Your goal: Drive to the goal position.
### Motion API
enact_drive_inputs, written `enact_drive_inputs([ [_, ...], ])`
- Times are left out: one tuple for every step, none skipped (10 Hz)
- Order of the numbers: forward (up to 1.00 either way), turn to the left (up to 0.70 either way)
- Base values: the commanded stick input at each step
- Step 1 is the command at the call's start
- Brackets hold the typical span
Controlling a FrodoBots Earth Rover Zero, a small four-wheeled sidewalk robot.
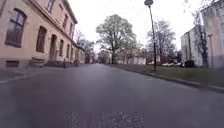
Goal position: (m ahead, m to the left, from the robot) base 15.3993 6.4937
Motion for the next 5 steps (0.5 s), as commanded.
enact_drive_inputs([
  [0.85, 0.0],
  [0.85, 0.0],
  [0.85, 0.0],
  [0.85, 0.0],
  [0.85, 0.0],
])
